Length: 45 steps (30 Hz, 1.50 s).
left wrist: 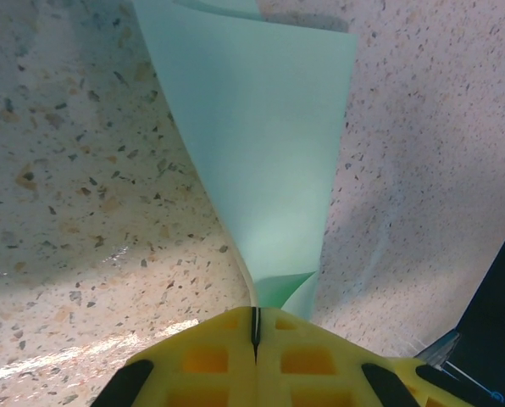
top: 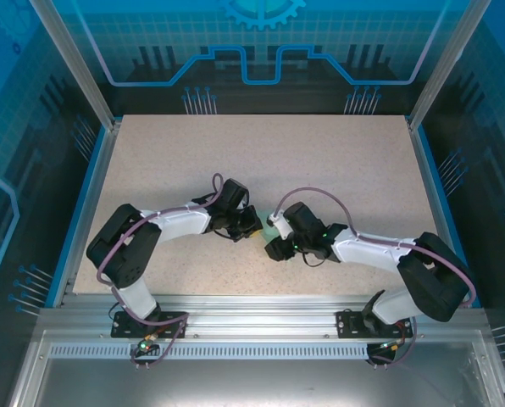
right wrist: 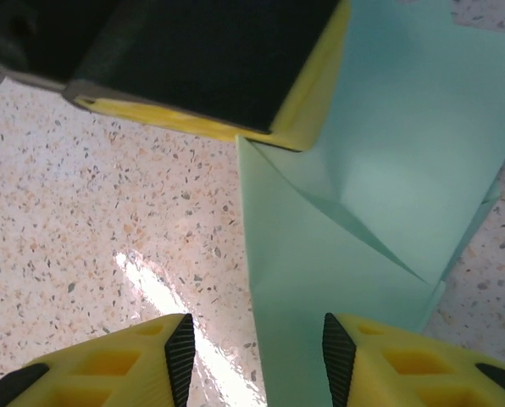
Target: Fold a paper plane with a square sheet of paper (pick it up from the middle)
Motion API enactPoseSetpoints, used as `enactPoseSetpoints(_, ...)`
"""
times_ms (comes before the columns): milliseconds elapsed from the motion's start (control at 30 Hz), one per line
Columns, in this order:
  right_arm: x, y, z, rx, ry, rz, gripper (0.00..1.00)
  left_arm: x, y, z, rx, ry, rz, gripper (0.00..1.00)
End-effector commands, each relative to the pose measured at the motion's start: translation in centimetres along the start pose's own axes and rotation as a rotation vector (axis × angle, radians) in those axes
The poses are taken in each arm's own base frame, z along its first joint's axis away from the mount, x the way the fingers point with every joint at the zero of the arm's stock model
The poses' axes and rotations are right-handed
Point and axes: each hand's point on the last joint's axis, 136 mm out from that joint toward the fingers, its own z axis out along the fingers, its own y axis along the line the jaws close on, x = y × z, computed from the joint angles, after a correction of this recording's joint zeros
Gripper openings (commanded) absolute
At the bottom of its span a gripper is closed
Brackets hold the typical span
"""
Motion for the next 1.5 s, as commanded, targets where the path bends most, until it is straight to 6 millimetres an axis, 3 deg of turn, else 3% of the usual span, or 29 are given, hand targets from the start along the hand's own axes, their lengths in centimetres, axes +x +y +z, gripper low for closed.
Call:
enactPoseSetpoints(0, 0.2, 0.2, 0.2, 0.045, 0.019, -0.059, 0.46, 0.1, -0.3, 0.0, -0.001, 0.034, 0.009, 0.04)
enactPoseSetpoints(267, 1.3, -0.2, 0.8, 0.146, 0.076, -0.119, 0.45, 0.2, -0.4, 0.1, 0.003, 0.041, 0.012, 0.04)
enactPoseSetpoints(700, 1.6, -1.0, 0.9, 0.231, 0.099, -0.137, 0.22, 0.3, -0.2, 0.0, 0.006, 0.041, 0.011, 0.04)
enactPoseSetpoints(1067, 1.9, -1.0, 1.4, 0.226, 0.126, -0.113, 0.15, 0.3, -0.3, -0.1, 0.002, 0.043, 0.012, 0.04)
enactPoseSetpoints(1467, 2.4, -0.7, 2.1, 0.090, 0.098, 0.029, 0.08, -0.2, -1.3, -1.6, 0.023, -0.001, 0.036, 0.30)
